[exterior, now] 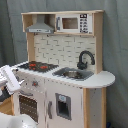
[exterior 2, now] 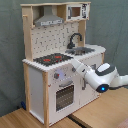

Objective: Play with the kitchen

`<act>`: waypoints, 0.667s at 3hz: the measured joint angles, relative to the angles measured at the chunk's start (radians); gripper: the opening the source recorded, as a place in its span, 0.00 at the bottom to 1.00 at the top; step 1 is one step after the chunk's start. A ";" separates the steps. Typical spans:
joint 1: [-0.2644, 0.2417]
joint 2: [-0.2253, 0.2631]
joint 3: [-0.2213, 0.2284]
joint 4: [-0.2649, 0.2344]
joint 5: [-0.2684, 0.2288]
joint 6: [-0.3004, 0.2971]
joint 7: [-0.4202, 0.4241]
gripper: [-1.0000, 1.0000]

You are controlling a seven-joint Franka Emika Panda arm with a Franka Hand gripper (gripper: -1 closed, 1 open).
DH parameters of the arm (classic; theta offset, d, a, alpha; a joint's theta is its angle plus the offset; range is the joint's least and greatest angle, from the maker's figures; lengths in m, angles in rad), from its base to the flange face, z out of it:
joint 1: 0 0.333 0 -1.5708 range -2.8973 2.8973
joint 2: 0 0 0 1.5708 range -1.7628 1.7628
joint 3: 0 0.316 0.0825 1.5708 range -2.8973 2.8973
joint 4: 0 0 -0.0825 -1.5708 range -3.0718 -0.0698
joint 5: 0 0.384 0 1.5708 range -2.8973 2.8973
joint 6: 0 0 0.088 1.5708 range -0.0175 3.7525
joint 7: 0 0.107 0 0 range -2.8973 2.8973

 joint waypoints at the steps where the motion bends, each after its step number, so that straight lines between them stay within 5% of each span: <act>1: 0.000 -0.016 0.019 -0.040 -0.068 0.065 0.036 1.00; 2: 0.000 -0.035 0.024 -0.077 -0.137 0.131 0.069 1.00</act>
